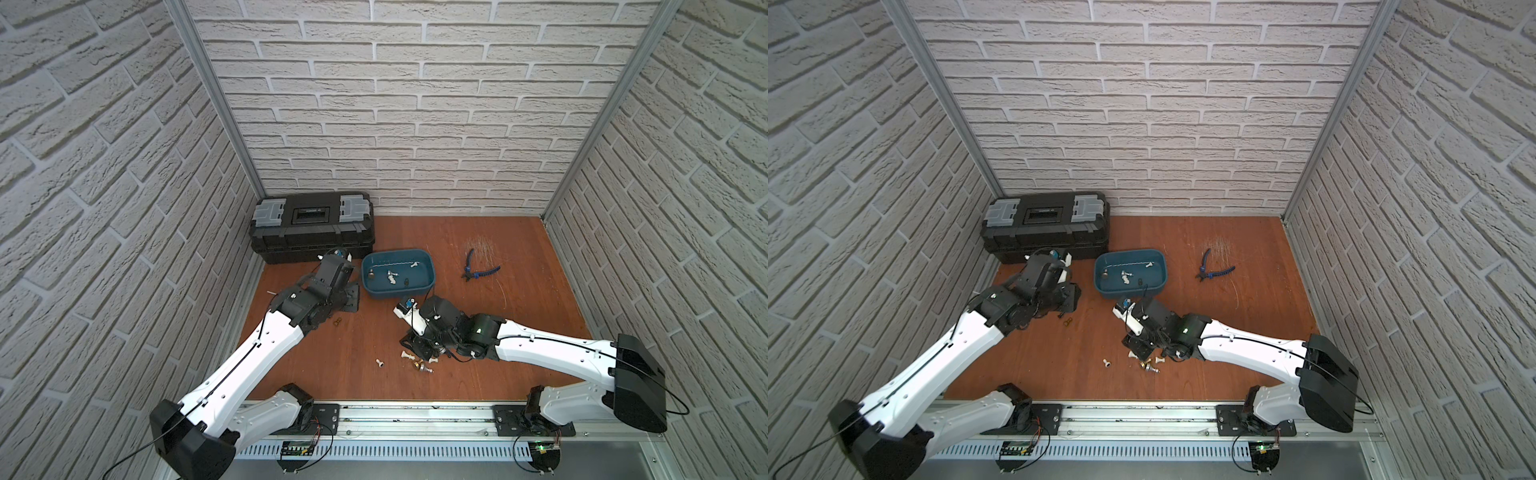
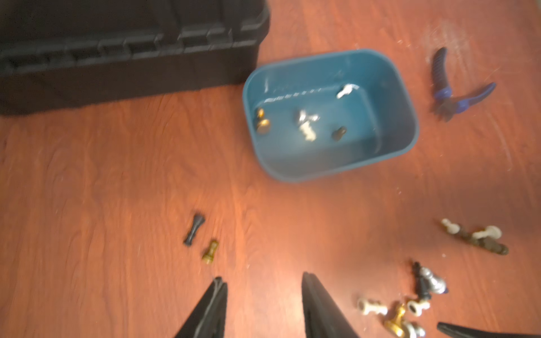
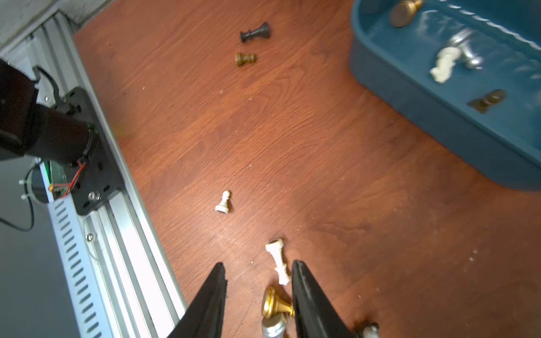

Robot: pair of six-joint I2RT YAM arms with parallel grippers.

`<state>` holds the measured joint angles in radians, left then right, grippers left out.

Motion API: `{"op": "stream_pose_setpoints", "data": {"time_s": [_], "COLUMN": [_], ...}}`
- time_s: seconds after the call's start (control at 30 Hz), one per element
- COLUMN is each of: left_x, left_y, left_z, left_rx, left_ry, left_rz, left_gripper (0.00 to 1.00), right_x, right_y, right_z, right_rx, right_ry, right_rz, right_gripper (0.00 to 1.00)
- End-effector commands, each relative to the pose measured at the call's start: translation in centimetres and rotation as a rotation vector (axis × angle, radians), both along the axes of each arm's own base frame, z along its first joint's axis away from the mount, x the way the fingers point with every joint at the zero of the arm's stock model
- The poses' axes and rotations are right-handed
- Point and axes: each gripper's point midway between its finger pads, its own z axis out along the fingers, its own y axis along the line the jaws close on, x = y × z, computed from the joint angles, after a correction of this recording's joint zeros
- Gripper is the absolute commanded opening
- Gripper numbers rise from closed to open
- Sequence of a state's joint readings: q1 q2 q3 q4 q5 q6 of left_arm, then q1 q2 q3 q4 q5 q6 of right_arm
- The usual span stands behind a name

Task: Put the chess pieces into the storage box
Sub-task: Pick up the chess piece at the center of the board.

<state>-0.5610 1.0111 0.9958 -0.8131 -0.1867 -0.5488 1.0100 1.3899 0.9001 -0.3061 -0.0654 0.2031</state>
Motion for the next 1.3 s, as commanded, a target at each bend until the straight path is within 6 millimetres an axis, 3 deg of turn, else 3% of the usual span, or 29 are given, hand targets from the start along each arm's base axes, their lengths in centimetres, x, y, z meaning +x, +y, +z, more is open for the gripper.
{"op": "stream_pose_setpoints", "data": {"time_s": [0.0,0.23,0.73,1.27], "left_x": [-1.4,-2.3,-1.3,-2.1], "left_y": [1.9,2.9,3.9,5.7], "left_z": [-1.8,-3.7,-3.5,-3.8], "left_rx": [-0.004,0.001,0.037,0.027], "left_ry": [0.033,0.062,0.053,0.023], "left_rz": [0.093,0.128,0.152,0.2], "left_gripper": [0.46,0.45,0.41,0.4], "right_x": [-0.3,-1.4,-4.3,-1.5], "right_y": [2.0,3.6,4.3,7.4], "right_z": [0.2,-1.3,-5.0,-8.7], "right_rx": [0.019,-0.015,-0.127,-0.207], "right_ry": [-0.028,-0.02,0.006,-0.004], "right_rz": [0.084,0.161,0.325,0.231], "right_gripper": [0.4,0.39,0.42,0.41]}}
